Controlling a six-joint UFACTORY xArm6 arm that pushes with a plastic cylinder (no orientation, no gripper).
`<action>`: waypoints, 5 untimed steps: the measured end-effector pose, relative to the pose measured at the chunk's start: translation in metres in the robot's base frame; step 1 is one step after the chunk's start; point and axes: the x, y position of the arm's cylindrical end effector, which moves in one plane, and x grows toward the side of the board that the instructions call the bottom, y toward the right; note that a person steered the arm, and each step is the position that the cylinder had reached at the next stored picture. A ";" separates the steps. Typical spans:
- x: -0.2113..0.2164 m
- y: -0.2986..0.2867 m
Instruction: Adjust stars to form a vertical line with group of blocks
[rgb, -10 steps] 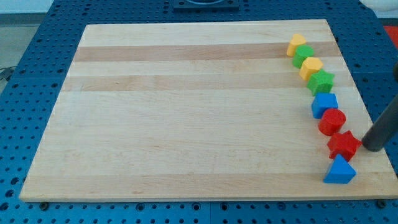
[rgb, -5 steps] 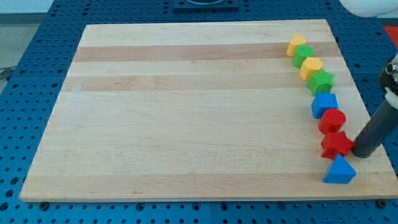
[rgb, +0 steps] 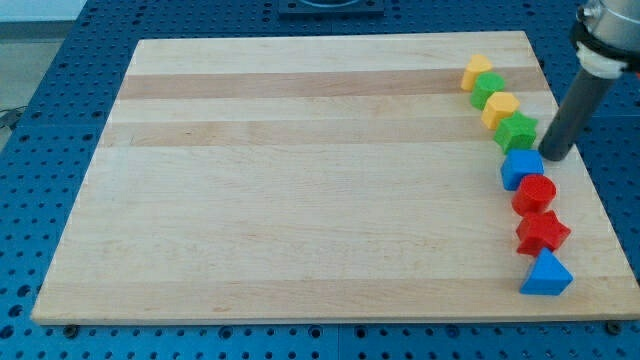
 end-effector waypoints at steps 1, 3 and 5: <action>-0.044 0.000; -0.143 0.000; -0.140 0.000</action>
